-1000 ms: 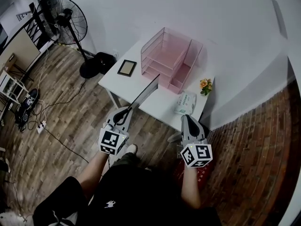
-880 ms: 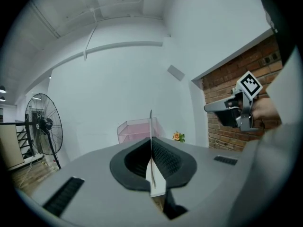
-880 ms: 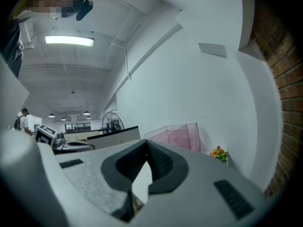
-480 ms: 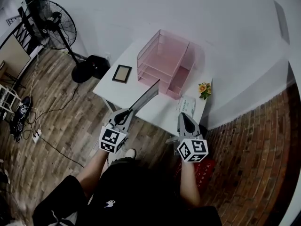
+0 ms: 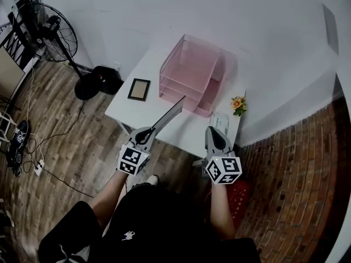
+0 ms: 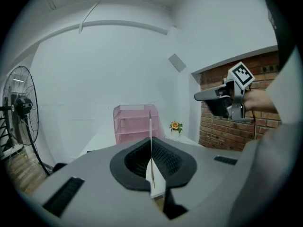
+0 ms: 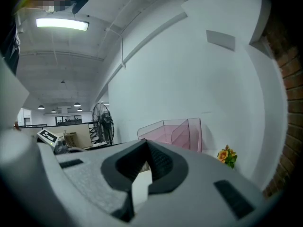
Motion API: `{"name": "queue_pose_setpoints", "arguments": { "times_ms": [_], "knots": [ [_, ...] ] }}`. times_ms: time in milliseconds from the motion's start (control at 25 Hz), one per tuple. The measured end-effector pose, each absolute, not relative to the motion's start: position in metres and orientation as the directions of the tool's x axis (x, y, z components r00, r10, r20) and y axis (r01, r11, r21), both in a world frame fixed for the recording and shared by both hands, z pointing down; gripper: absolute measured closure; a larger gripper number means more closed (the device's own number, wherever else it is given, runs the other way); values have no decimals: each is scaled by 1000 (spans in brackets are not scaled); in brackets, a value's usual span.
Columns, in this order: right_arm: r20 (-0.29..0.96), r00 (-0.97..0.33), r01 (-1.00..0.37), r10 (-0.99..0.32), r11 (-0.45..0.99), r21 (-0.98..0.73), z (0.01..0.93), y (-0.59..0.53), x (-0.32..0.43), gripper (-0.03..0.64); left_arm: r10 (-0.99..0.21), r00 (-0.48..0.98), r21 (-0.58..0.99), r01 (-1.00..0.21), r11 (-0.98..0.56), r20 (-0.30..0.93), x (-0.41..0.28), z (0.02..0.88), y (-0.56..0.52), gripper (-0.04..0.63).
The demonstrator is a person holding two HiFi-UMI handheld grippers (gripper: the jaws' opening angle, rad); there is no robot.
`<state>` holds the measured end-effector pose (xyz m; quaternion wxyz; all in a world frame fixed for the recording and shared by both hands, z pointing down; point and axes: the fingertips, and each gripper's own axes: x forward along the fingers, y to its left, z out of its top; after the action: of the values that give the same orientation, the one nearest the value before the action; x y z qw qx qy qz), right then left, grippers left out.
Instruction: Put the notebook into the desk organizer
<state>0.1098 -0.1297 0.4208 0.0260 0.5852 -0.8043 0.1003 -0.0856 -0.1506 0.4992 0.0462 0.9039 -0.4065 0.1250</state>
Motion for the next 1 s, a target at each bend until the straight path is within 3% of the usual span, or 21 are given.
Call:
{"name": "queue_pose_setpoints", "arguments": {
  "times_ms": [1000],
  "knots": [
    [217, -248, -966, -944, 225, -129, 442, -168, 95, 615, -639, 683, 39, -694, -719, 353, -94, 558, -193, 586]
  ]
}}
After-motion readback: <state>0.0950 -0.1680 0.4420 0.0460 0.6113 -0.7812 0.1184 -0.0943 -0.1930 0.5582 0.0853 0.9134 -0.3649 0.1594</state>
